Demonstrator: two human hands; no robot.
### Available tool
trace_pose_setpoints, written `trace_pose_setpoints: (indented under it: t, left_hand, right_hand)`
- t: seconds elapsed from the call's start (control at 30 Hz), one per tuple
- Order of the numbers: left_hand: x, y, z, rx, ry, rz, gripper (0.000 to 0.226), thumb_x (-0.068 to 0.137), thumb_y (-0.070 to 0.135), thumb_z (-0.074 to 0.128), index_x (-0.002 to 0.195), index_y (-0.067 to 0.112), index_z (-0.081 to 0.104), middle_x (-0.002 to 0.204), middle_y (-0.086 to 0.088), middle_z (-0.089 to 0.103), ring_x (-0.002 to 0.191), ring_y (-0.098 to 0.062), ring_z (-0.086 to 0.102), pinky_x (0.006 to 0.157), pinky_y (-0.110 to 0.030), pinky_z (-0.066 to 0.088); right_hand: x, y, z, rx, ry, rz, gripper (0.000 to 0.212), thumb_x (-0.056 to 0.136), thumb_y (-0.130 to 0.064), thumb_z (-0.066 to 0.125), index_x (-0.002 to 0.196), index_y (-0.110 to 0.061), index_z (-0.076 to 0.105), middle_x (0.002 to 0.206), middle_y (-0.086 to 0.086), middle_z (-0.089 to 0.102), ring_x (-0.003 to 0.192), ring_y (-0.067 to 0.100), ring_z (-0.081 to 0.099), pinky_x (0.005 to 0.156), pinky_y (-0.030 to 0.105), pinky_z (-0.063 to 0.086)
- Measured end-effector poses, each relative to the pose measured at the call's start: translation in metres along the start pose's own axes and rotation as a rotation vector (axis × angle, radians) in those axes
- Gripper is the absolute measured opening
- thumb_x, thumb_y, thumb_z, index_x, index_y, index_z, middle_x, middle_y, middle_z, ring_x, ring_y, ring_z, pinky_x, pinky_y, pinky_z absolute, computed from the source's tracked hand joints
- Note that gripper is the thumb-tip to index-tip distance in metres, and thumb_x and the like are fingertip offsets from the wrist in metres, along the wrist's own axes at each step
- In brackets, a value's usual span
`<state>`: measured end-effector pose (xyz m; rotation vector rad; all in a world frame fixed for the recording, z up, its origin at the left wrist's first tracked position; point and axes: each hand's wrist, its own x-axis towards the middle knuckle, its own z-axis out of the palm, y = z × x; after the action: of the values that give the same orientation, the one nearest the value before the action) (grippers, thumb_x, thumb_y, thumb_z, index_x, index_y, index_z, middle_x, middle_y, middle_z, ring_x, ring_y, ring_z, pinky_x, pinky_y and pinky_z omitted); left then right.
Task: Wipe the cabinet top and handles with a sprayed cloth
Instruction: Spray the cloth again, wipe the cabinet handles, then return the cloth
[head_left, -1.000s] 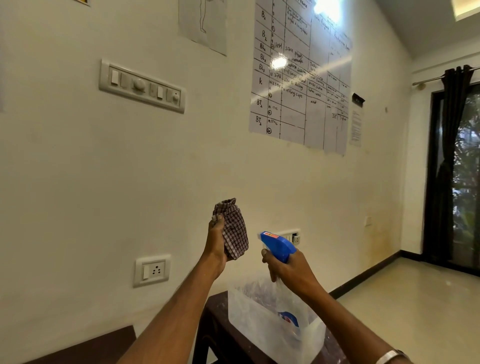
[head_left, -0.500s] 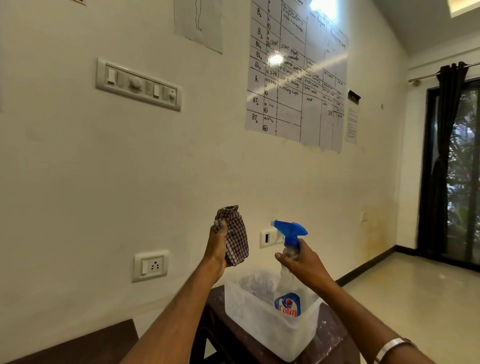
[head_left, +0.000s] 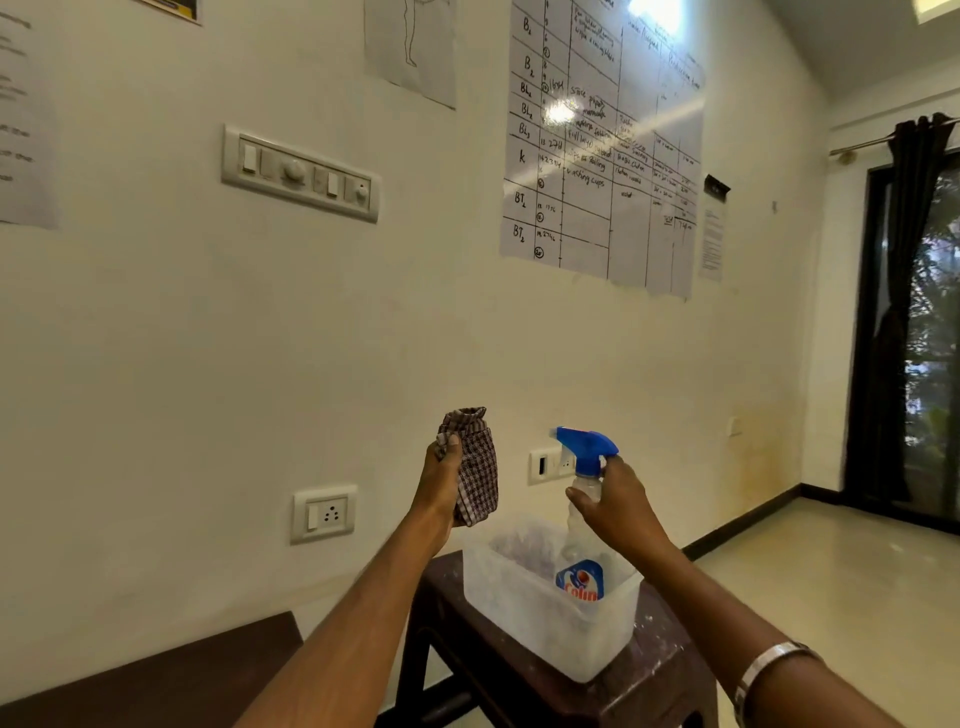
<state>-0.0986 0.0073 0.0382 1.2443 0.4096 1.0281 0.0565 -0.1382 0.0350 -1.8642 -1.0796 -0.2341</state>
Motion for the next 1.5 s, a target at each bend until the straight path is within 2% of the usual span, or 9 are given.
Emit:
trace_pose_setpoints:
  t: [0.27,0.53,0.67,0.93,1.03,1.13,1.23,1.4,1.5]
  left_hand:
    - [-0.021,0.010,-0.013,0.031,0.033,0.027,0.035,0.098,0.047,0.038,0.120,0.022,0.050,0.120,-0.008,0.062,0.108,-0.027,0.061,0.094,-0.054,0.050]
    - [-0.050,0.017,-0.037,0.075,0.042,0.017,0.026,0.099,0.048,0.036,0.104,0.030,0.054,0.109,-0.001,0.065,0.102,-0.023,0.062,0.092,-0.052,0.051]
    - [-0.069,0.016,-0.056,0.090,0.103,-0.010,0.043,0.097,0.053,0.037,0.126,0.024,0.048,0.119,-0.005,0.064,0.104,-0.024,0.063,0.088,-0.051,0.053]
    - [-0.116,0.006,-0.101,0.055,0.277,-0.038,0.044,0.098,0.050,0.035,0.126,0.019,0.050,0.115,-0.012,0.066,0.099,-0.031,0.066,0.079,-0.053,0.056]
    - [-0.138,0.006,-0.125,0.019,0.365,-0.051,0.043,0.098,0.051,0.033,0.125,0.020,0.049,0.117,-0.014,0.064,0.099,-0.032,0.066,0.065,-0.046,0.058]
    - [-0.165,0.007,-0.148,-0.007,0.493,-0.068,0.036,0.101,0.044,0.031,0.111,0.018,0.054,0.109,-0.015,0.066,0.093,-0.030,0.066,0.062,-0.039,0.056]
    - [-0.186,0.001,-0.175,-0.005,0.592,-0.124,0.044,0.100,0.042,0.033,0.122,0.011,0.053,0.111,-0.017,0.067,0.095,-0.031,0.067,0.066,-0.039,0.057]
    - [-0.224,-0.004,-0.222,0.076,0.658,-0.187,0.044,0.097,0.043,0.040,0.127,0.013,0.049,0.113,-0.014,0.068,0.081,-0.024,0.069,0.047,-0.026,0.050]
    - [-0.253,-0.009,-0.260,0.172,0.672,-0.220,0.051,0.091,0.053,0.048,0.127,0.017,0.048,0.113,-0.007,0.069,0.087,-0.021,0.069,0.057,-0.032,0.053]
  right_hand:
    - [-0.018,-0.013,-0.005,-0.191,-0.015,0.149,0.057,0.087,-0.034,0.066,0.130,-0.005,0.042,0.128,0.015,0.046,0.113,0.030,0.051,0.096,0.039,0.048]
    - [-0.049,-0.054,-0.001,-0.364,0.199,0.065,0.041,0.084,-0.027,0.061,0.116,-0.007,0.044,0.118,0.012,0.039,0.105,0.027,0.043,0.087,0.036,0.041]
    - [-0.063,-0.072,0.021,-0.128,0.055,-0.144,0.037,0.087,-0.017,0.059,0.121,-0.007,0.048,0.126,0.012,0.043,0.115,0.027,0.045,0.096,0.035,0.042]
    - [-0.120,-0.111,0.098,0.120,-0.455,-0.513,0.064,0.090,-0.030,0.061,0.146,-0.013,0.034,0.149,0.004,0.034,0.138,0.020,0.033,0.115,0.033,0.029]
    - [-0.142,-0.120,0.127,0.146,-0.581,-0.592,0.076,0.088,-0.034,0.062,0.151,-0.017,0.024,0.156,0.002,0.023,0.143,0.022,0.023,0.118,0.039,0.025]
    - [-0.163,-0.130,0.153,0.176,-0.653,-0.645,0.083,0.085,-0.038,0.064,0.153,-0.020,0.018,0.158,0.000,0.017,0.144,0.021,0.018,0.120,0.038,0.022]
    - [-0.187,-0.145,0.178,0.240,-0.675,-0.680,0.082,0.083,-0.034,0.066,0.151,-0.022,0.022,0.154,0.002,0.023,0.140,0.022,0.025,0.117,0.036,0.025]
    - [-0.219,-0.162,0.215,0.287,-0.679,-0.722,0.070,0.080,-0.031,0.065,0.144,-0.026,0.035,0.143,-0.001,0.035,0.127,0.019,0.039,0.109,0.037,0.038]
    - [-0.240,-0.173,0.239,0.367,-0.715,-0.741,0.060,0.078,-0.031,0.060,0.136,-0.025,0.046,0.130,-0.004,0.045,0.116,0.015,0.049,0.100,0.037,0.046]
